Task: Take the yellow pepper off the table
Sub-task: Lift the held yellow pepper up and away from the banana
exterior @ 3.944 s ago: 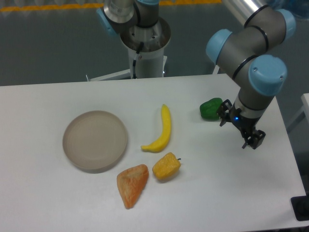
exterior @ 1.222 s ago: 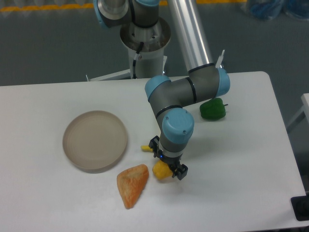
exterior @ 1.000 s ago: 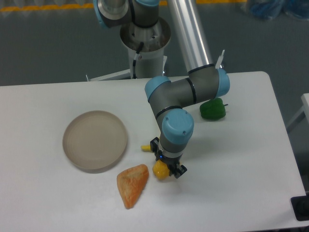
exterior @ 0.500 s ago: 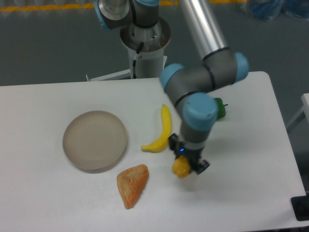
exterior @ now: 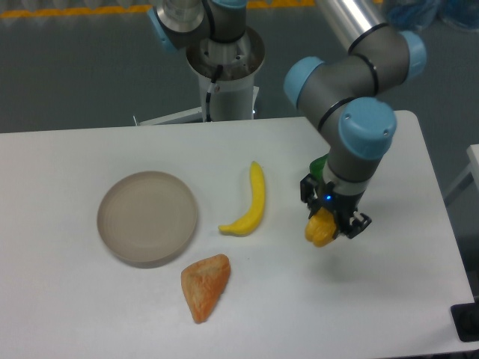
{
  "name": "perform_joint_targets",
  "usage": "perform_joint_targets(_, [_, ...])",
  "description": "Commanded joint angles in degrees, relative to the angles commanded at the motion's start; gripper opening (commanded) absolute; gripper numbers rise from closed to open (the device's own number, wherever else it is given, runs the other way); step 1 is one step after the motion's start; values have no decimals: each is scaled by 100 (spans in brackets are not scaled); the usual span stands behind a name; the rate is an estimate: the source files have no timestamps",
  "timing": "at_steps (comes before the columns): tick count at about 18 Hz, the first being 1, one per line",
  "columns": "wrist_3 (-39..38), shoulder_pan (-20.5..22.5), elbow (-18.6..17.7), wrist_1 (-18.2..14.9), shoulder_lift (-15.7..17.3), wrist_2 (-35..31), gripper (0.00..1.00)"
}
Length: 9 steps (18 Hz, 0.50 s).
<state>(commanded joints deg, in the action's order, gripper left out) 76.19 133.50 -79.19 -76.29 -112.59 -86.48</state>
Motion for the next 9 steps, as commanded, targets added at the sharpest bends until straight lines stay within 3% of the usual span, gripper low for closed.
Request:
perform_joint_targets(3, [133,-26,18,0,9,-439,20])
perform_joint_targets(9, [300,-61,88,26,-35,-343,19])
